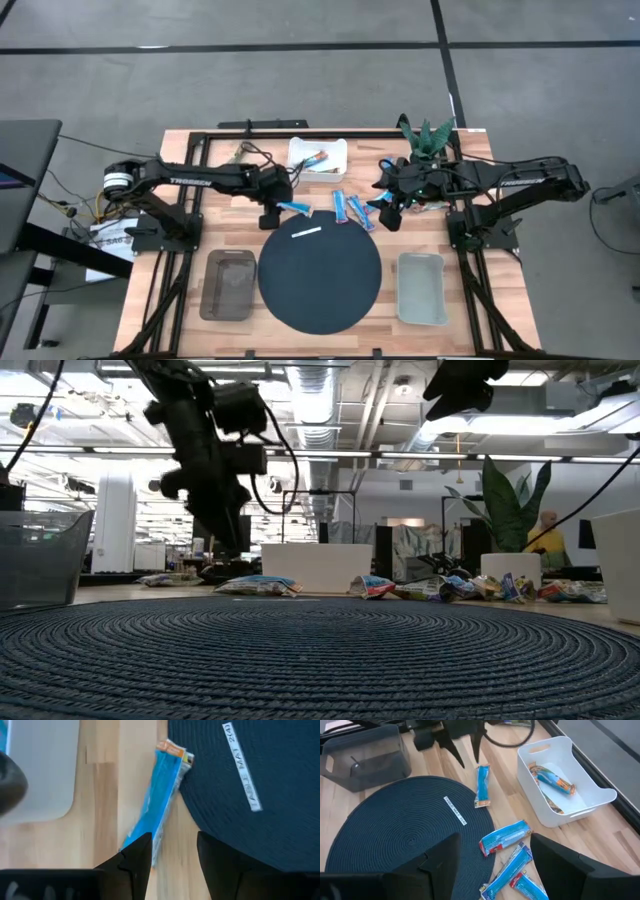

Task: Pick and place Granola Bars by type
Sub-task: Put the yellow granola bar into the white bin

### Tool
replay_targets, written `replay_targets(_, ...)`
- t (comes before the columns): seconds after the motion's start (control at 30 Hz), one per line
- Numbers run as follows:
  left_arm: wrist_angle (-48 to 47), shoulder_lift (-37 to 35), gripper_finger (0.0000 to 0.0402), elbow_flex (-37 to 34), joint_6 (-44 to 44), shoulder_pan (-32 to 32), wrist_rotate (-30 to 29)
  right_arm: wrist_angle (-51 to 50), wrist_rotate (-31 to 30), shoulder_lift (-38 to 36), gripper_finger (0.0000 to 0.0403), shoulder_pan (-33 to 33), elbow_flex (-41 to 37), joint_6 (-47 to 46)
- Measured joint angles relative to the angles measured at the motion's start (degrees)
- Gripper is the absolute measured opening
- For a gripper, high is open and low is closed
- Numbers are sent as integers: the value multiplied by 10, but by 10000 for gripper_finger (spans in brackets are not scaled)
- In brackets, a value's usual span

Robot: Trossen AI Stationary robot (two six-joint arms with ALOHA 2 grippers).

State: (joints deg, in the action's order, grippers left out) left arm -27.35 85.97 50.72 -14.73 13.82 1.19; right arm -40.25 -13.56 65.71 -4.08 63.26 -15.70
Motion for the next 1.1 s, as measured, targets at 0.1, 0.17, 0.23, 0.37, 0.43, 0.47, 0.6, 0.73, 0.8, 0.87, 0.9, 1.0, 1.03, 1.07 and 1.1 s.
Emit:
replay_targets(0.1,14,37,151,7,-5,3,-7,1,0,0,232,1,0,-13)
replay_targets(0.17,20,71,151,22,-16,2,-19,2,0,0,232,1,0,-20)
replay_targets(0.23,15,102,151,39,-24,2,-37,5,0,0,232,1,0,-27)
replay_targets(0.37,11,149,151,64,-37,7,-41,4,0,0,232,1,0,-34)
replay_targets(0.43,11,164,151,69,-43,9,-34,4,0,0,232,1,0,-36)
replay_targets(0.47,11,169,151,72,-43,9,-32,5,0,0,232,1,0,-38)
replay_targets(0.6,10,171,147,73,-39,10,-29,4,0,0,232,1,0,-39)
replay_targets(0.73,-2,160,105,71,-37,10,-27,4,-1,0,232,1,0,-39)
replay_targets(0.8,-6,151,71,71,-28,10,-22,4,-1,0,232,1,0,-38)
replay_targets(0.87,-5,144,38,71,-12,10,-20,4,-1,0,232,1,0,-38)
replay_targets(0.9,-6,140,25,71,-1,10,-20,4,-1,0,232,1,0,-39)
replay_targets(1.0,-3,119,13,71,38,10,-20,4,-2,0,232,1,0,-38)
replay_targets(1.03,-2,108,16,71,55,10,-24,4,-2,0,232,1,0,-38)
replay_targets(1.07,-1,97,21,71,71,10,-30,4,-2,0,232,1,0,-38)
replay_targets(1.1,-2,83,27,72,86,10,-35,4,-2,0,232,1,0,-38)
